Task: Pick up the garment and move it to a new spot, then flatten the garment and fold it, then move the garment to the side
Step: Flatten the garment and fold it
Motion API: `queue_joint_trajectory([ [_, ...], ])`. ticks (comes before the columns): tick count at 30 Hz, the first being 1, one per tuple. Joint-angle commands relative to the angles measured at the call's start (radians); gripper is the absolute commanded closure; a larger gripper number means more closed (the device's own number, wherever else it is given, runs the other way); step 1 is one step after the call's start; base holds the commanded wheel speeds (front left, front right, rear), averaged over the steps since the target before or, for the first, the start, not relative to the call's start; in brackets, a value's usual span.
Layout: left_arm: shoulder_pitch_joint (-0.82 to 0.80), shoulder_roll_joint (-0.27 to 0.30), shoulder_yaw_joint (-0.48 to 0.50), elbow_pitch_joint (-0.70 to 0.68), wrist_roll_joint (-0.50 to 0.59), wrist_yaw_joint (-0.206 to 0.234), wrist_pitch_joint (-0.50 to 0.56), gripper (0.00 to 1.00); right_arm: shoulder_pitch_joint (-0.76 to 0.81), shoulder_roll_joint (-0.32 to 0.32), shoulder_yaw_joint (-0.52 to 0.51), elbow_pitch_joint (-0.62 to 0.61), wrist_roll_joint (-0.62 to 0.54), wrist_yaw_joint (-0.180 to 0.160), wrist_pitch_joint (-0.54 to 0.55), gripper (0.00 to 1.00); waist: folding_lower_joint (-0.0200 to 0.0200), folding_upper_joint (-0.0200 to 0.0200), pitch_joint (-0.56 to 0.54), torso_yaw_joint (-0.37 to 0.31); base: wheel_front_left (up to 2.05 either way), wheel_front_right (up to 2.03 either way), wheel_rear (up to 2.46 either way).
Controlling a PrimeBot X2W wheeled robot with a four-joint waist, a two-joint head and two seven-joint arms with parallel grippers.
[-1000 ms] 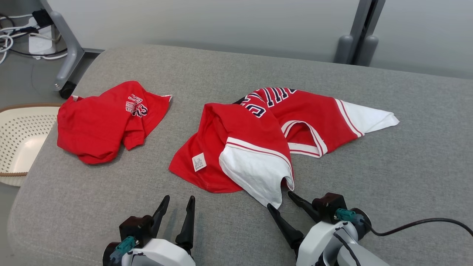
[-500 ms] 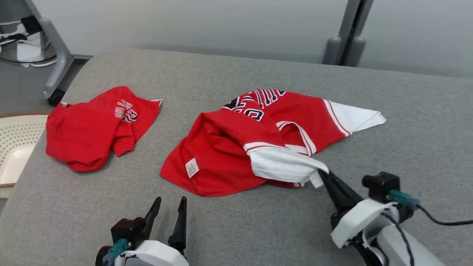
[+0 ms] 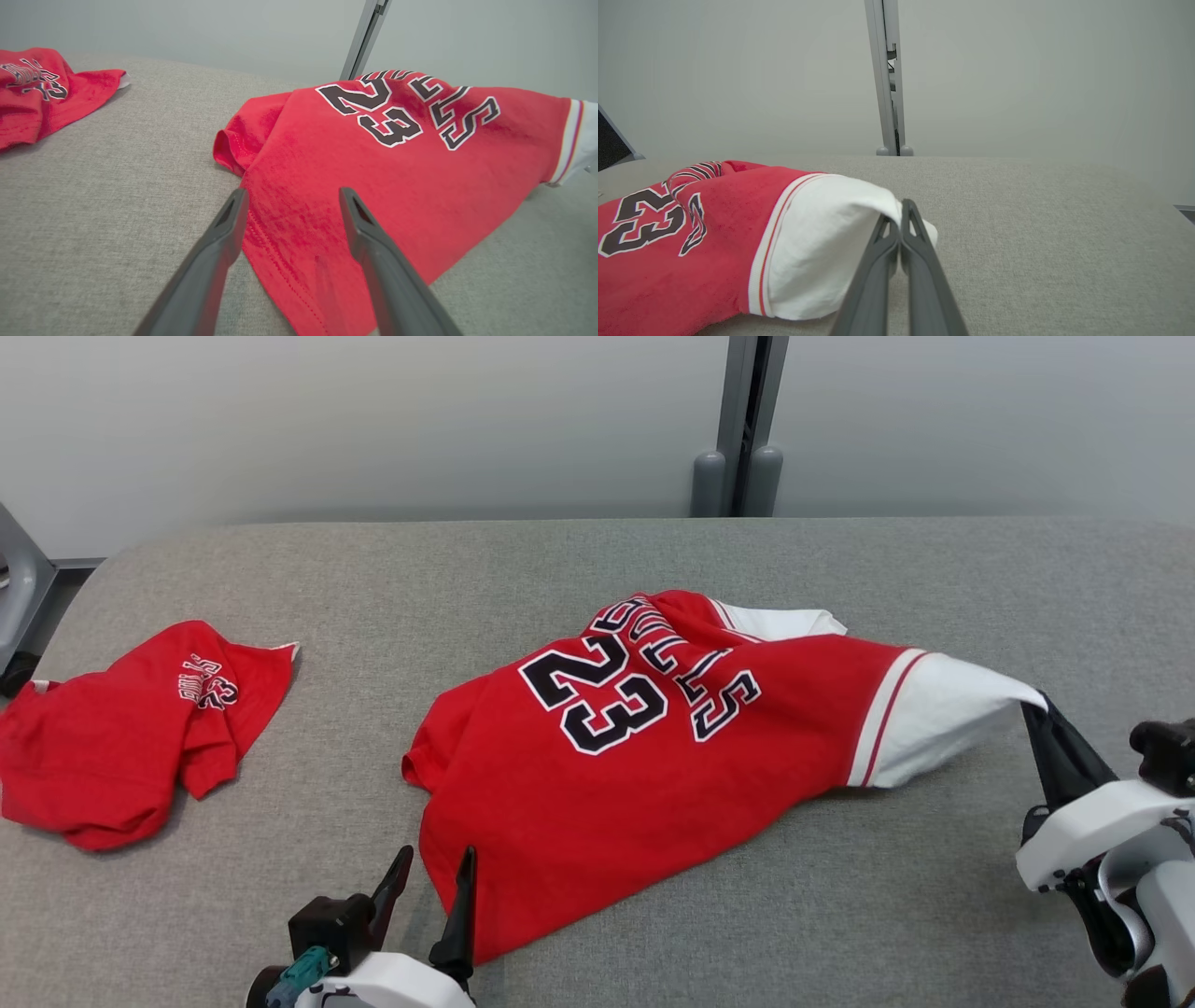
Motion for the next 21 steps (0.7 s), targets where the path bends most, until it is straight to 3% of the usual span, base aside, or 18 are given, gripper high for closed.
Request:
queue_joint_trajectory([
  [1, 0.001, 0.005, 0.001, 0.003, 0.003, 0.001, 0.000, 0.00, -0.002, -0.002, 0.011, 0.034, 0.011, 0.000, 0.000, 1.00, 0.0000, 0.0000, 0.000, -0.005, 0.00, 0.00, 0.00],
  [2, 0.000, 0.005, 0.001, 0.004, 0.003, 0.000, 0.000, 0.00, 0.001, 0.001, 0.010, 0.061, 0.016, 0.000, 0.000, 0.78, 0.0000, 0.0000, 0.000, -0.006, 0.00, 0.00, 0.00],
  [3, -0.001, 0.005, 0.002, 0.006, 0.003, -0.002, 0.000, 0.00, 0.006, 0.002, 0.010, 0.087, 0.016, 0.000, 0.000, 0.49, 0.0000, 0.0000, -0.001, -0.007, 0.00, 0.00, 0.00],
  [4, -0.002, 0.005, 0.003, 0.007, 0.004, -0.003, 0.000, 0.00, 0.006, 0.003, -0.001, 0.108, 0.013, 0.000, -0.001, 0.00, 0.0000, 0.0000, -0.001, -0.008, 0.00, 0.00, 0.00],
  [10, 0.009, 0.005, 0.013, 0.016, 0.010, -0.003, 0.000, 0.00, 0.057, 0.057, -0.124, 0.084, -0.080, 0.000, -0.001, 0.00, 0.0000, 0.0000, -0.014, -0.021, 0.00, 0.00, 0.00],
  [16, 0.024, 0.005, 0.013, 0.040, -0.002, 0.006, 0.000, 0.00, 0.156, 0.153, -0.223, -0.085, -0.250, 0.000, -0.001, 0.00, 0.0000, 0.0000, -0.026, -0.034, 0.00, 0.00, 0.00],
  [21, 0.025, 0.005, -0.001, 0.080, -0.010, 0.007, 0.000, 0.00, 0.235, 0.227, -0.247, -0.192, -0.328, 0.000, -0.001, 0.00, 0.0000, 0.0000, -0.029, -0.043, 0.00, 0.00, 0.00],
])
